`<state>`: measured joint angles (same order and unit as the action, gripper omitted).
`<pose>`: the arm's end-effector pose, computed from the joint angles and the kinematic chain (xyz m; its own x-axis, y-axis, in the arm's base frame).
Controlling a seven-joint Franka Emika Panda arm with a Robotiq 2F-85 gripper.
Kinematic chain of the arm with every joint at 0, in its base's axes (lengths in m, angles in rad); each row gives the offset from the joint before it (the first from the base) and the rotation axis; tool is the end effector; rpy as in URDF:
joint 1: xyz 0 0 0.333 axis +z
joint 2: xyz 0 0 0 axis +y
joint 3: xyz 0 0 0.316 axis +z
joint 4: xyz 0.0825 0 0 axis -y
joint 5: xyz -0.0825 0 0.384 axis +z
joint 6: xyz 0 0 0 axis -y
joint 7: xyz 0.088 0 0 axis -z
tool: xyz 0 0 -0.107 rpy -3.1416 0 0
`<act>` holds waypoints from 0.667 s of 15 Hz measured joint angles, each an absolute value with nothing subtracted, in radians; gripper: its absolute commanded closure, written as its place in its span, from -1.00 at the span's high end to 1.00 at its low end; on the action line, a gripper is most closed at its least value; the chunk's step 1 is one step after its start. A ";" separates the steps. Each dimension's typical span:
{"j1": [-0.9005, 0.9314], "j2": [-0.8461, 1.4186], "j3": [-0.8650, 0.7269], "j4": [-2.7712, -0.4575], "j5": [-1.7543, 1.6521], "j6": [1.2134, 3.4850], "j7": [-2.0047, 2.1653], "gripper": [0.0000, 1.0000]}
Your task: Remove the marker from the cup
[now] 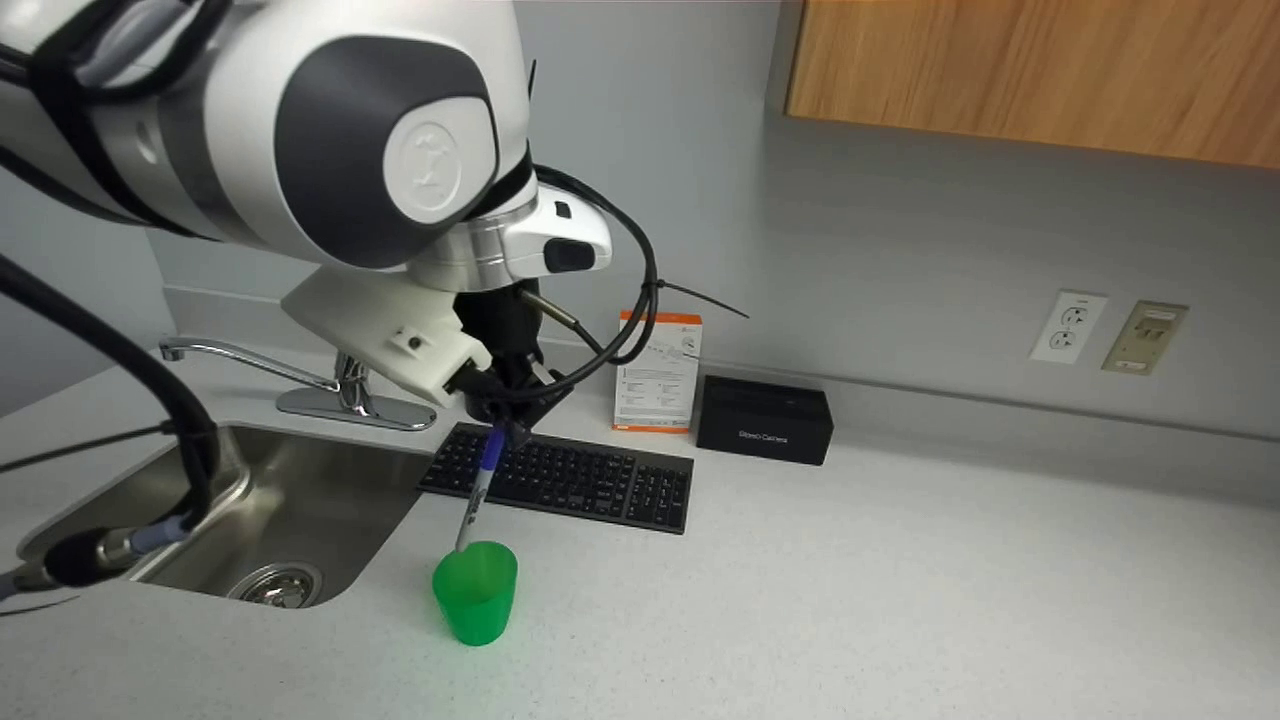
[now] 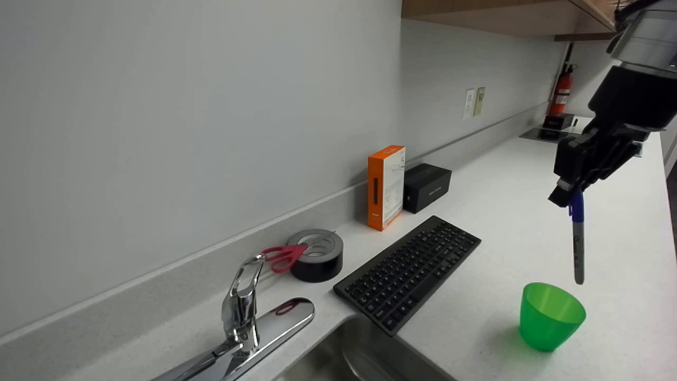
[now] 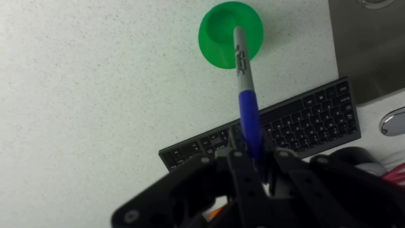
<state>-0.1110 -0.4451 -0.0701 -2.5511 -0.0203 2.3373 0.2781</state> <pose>0.4141 -0.0767 0.4444 0.8783 -0.4263 0.2162 -0.4205 -0.9042 -0.0749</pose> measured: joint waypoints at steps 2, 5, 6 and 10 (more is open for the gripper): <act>-0.141 -0.422 -0.089 -2.528 -0.020 2.356 0.278 -0.94; -0.203 -0.343 -0.138 -2.481 -0.020 2.395 0.277 -0.94; -0.222 -0.306 -0.154 -2.462 -0.020 2.404 0.277 -0.94; -0.267 -0.146 -0.193 -2.387 -0.020 2.417 0.282 -0.75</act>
